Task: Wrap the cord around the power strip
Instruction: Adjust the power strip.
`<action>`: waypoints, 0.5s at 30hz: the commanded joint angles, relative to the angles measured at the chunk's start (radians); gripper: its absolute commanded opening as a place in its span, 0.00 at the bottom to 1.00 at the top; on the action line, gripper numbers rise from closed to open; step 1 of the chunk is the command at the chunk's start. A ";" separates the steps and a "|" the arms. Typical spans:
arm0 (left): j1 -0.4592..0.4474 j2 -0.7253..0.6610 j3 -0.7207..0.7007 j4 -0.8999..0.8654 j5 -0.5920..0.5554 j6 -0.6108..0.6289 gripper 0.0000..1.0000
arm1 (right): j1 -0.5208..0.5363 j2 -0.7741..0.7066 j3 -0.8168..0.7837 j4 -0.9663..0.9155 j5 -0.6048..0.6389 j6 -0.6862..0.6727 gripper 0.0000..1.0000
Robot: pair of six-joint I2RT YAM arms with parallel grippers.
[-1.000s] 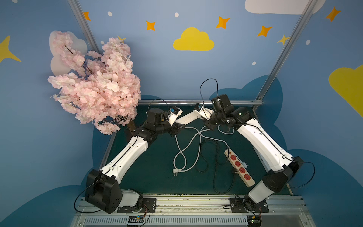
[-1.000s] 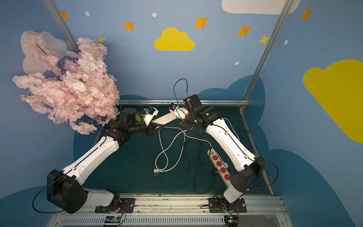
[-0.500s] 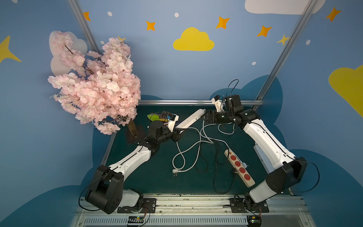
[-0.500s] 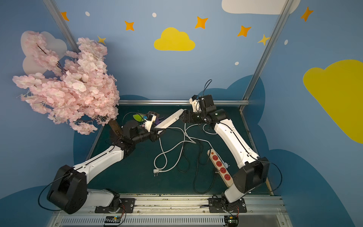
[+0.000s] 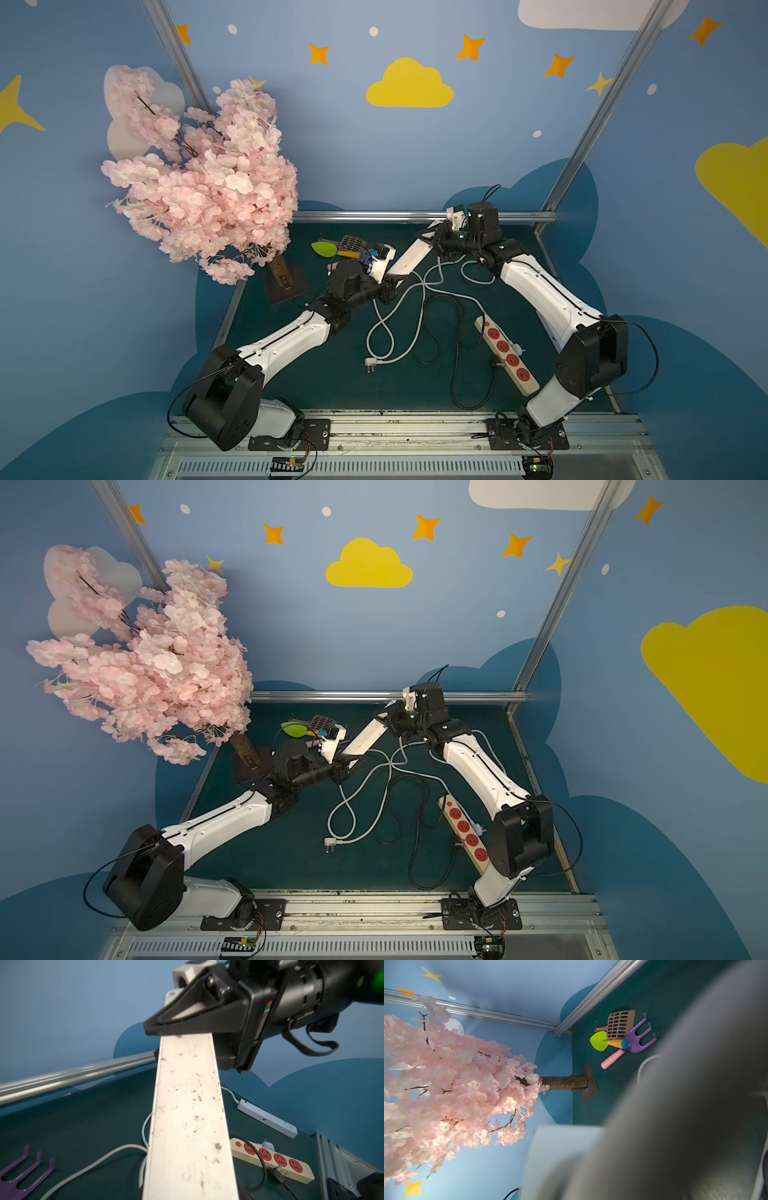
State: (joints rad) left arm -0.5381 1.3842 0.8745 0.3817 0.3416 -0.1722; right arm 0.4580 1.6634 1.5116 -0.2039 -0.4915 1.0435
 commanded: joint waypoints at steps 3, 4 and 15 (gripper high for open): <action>0.133 -0.044 0.193 -0.261 0.350 -0.134 0.62 | -0.051 -0.019 -0.035 0.166 -0.070 -0.122 0.11; 0.167 -0.030 0.223 -0.294 0.426 -0.181 0.66 | -0.065 -0.023 -0.046 0.206 -0.098 -0.137 0.11; 0.212 0.172 0.324 -0.083 0.808 -0.587 0.75 | -0.071 -0.091 -0.083 0.524 -0.305 -0.141 0.10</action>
State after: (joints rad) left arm -0.3176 1.5524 1.1866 0.2779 1.0225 -0.6743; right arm 0.3790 1.6428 1.4277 0.1513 -0.7128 0.9257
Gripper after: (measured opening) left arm 0.743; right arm 0.284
